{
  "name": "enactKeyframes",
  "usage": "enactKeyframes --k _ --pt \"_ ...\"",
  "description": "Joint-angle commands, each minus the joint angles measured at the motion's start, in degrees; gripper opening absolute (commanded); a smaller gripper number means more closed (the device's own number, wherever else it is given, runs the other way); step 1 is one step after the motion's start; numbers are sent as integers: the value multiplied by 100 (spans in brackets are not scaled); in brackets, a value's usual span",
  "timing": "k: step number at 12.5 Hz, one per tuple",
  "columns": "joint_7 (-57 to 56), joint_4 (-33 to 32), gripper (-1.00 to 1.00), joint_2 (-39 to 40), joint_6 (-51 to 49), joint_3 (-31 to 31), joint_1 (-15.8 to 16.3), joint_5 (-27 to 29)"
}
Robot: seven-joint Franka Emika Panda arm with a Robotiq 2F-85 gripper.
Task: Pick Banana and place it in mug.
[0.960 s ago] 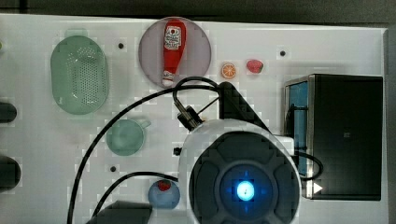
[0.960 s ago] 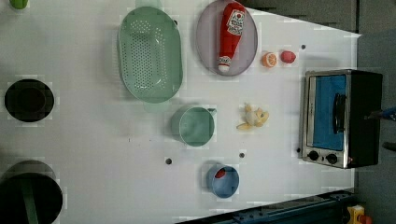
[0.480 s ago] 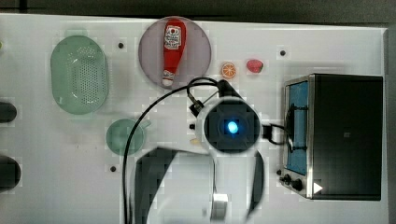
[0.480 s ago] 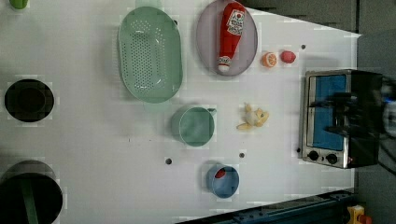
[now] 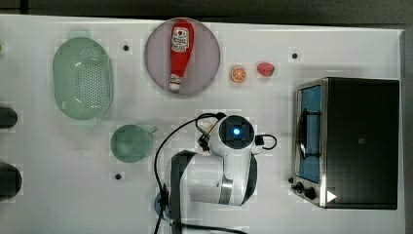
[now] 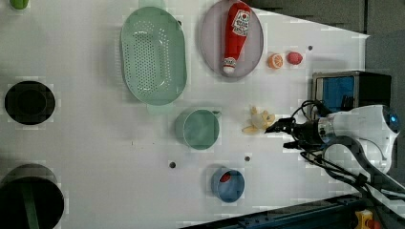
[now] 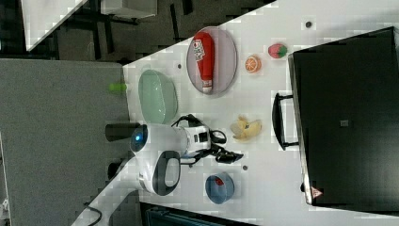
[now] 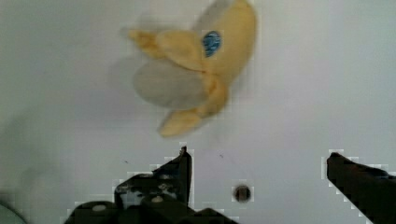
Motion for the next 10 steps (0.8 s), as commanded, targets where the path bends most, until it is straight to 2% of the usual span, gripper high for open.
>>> enactKeyframes --k 1,7,10 --pt "-755 176 100 219 801 162 -60 -126" --pt "-741 155 99 1068 1684 162 -59 -126" --pt "-740 109 29 1140 1963 143 -63 -126"
